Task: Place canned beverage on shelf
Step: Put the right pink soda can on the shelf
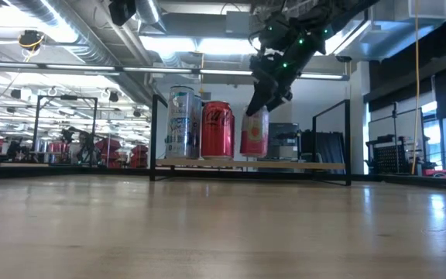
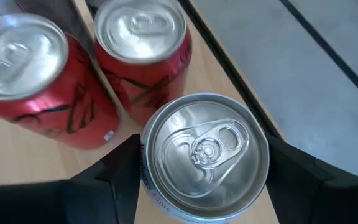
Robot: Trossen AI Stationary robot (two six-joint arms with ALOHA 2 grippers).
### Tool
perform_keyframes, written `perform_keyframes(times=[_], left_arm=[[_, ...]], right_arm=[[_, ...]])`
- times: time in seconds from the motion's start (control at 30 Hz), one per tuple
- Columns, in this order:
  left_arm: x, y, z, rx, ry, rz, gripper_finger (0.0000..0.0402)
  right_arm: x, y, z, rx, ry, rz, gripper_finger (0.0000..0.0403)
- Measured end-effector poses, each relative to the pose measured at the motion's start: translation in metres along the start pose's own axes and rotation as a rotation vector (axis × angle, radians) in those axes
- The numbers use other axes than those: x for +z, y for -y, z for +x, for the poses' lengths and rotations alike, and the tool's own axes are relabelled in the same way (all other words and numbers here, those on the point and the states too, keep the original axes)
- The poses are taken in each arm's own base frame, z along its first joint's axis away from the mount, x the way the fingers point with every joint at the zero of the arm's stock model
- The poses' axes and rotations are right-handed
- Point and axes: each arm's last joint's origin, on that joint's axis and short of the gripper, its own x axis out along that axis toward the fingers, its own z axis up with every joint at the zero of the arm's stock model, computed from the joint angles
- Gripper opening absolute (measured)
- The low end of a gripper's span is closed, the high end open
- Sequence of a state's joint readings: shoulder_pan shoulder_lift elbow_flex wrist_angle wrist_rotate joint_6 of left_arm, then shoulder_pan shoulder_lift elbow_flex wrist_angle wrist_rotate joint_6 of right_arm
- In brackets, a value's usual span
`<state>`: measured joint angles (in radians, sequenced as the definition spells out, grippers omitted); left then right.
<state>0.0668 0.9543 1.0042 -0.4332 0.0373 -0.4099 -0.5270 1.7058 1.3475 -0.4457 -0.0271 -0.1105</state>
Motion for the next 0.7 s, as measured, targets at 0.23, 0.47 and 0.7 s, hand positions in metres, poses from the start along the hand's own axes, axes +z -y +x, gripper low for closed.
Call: perform_keyframes(times=[0.23, 0.47, 0.7], left_arm=[[0.0, 0.0, 0.0, 0.0, 0.001, 0.0, 0.0094], [0.0, 0.0, 0.0, 0.0, 0.0, 0.0, 0.0094], [0.0, 0.0, 0.0, 0.0, 0.0, 0.0, 0.0094]], right_arm=[[-0.002, -0.001, 0.013, 0.012, -0.01, -0.029, 0.0251], [-0.001, -0.001, 0.014, 0.017, -0.002, -0.029, 0.0298], [0.001, 0.0, 0.011, -0.011, -0.03, -0.043, 0.0373]])
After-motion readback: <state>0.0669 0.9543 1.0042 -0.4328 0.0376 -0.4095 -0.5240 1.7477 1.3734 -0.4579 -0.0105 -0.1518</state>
